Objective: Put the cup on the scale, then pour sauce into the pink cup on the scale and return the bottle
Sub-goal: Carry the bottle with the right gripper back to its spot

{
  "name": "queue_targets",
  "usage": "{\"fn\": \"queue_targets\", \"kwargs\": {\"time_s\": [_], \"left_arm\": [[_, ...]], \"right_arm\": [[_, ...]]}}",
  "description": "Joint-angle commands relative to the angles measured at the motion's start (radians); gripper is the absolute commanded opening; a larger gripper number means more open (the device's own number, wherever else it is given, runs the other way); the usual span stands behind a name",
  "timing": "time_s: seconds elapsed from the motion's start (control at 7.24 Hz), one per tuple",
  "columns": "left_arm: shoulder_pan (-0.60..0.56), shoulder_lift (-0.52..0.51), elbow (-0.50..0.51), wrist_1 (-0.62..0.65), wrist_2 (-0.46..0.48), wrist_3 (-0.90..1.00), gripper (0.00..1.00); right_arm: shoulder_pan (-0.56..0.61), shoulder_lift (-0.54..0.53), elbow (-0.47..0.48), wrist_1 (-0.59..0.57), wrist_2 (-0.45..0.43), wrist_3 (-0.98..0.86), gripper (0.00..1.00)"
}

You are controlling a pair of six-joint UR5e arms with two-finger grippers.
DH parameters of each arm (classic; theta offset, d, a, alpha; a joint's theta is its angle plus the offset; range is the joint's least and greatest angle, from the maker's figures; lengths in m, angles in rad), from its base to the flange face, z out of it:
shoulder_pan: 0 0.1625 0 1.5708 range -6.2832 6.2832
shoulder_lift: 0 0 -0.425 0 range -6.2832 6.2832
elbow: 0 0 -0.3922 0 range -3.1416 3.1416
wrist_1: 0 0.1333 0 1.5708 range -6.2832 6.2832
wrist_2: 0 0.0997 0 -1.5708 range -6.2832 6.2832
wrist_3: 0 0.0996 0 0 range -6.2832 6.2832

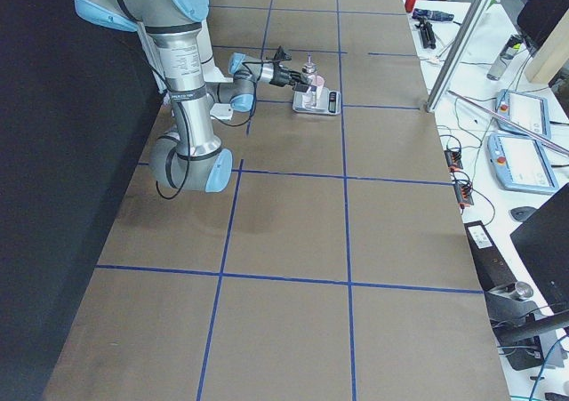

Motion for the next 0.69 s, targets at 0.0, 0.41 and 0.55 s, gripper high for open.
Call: {"fn": "queue_targets", "kwargs": {"time_s": [0.0,0.41,0.55], "left_arm": [[-0.002,0.005,-0.019,0.002,0.006,-0.001,1.0],[-0.002,0.013,-0.045,0.0,0.008,0.001,1.0],[-0.002,0.013,-0.054,0.002,0.009,-0.001,1.0]], "right_arm": [[0.012,-0.17,0.09,0.073,0.02,0.074,0.0],[0.016,-0.394,0.06,0.341,0.031,0.074,0.0],[0.015,-0.402,-0.006,0.445,0.04,0.071,0.0]]}}
